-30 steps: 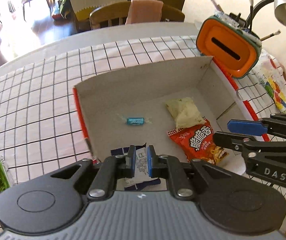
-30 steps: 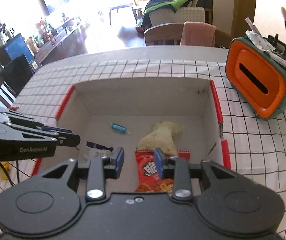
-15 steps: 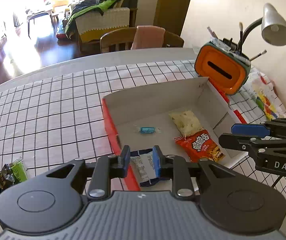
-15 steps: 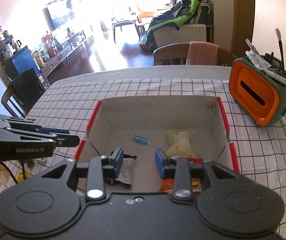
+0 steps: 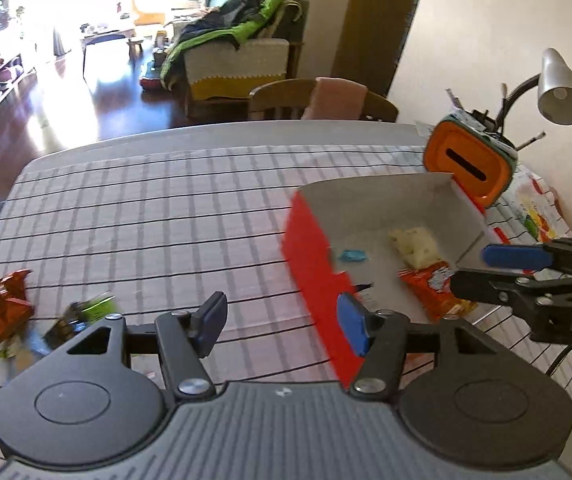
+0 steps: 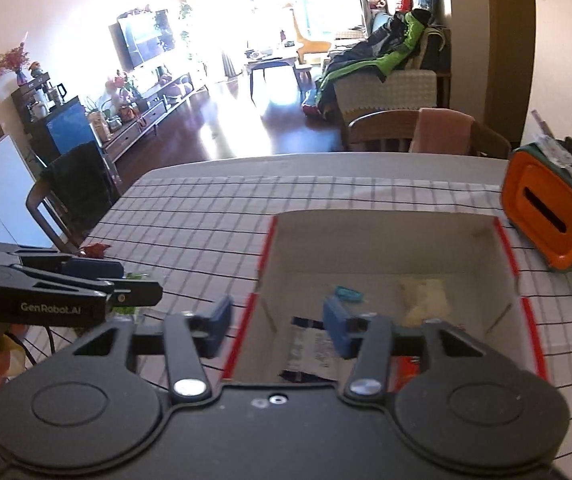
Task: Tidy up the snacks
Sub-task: 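Move both tools back toward the remaining snack pile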
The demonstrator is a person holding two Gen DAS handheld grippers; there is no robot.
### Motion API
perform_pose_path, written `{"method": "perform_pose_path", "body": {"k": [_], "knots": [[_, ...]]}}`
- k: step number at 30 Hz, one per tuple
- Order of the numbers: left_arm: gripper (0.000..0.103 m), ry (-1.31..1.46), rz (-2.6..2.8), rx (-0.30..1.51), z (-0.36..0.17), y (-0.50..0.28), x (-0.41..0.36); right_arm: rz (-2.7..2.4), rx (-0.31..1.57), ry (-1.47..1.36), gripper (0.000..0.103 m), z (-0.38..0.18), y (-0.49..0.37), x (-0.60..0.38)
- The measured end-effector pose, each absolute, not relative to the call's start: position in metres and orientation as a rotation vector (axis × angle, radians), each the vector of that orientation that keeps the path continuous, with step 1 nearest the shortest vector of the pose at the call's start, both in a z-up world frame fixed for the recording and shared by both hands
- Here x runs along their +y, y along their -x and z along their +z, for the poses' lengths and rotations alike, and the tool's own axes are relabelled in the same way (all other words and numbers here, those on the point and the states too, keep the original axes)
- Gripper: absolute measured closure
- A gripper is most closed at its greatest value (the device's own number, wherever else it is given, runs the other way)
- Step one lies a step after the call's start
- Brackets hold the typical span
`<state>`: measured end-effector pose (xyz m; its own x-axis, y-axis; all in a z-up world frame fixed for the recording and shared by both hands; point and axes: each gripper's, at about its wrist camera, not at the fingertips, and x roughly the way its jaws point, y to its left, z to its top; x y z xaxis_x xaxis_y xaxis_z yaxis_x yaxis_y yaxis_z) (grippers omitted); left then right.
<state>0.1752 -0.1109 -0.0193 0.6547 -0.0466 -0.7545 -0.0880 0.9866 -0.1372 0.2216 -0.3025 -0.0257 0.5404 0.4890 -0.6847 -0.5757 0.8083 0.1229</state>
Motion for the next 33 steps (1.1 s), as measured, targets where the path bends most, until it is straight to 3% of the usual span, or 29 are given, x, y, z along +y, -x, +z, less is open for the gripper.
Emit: {"method": "perform_pose_path", "body": {"k": [1,2,10,12,20,33], "knots": [[0.040,0.163,0.033,0.853,-0.020,-0.169,-0.104,0.639,0.765,0.117,0.012,-0.027,-0.218,-0.299],[0.037,0.159,0.043,0.846,-0.020,-0.163,-0.098,0.643,0.755,0.117,0.009,-0.029,-0.215,-0.294],[0.026,0.174,0.090,0.793,-0.023,-0.121,-0.042,0.699,0.795,0.139,0.001,-0.046,-0.199,-0.247],[0.021,0.179,0.100,0.783,-0.024,-0.111,-0.029,0.718,0.802,0.142,0.000,-0.049,-0.195,-0.235],[0.016,0.149,0.139,0.753,-0.036,-0.078,0.021,0.745,0.849,0.161,0.000,-0.065,-0.170,-0.186],[0.016,0.048,0.078,0.825,-0.084,-0.058,0.076,0.765,0.974,0.256,0.000,-0.113,-0.131,-0.112]]}}
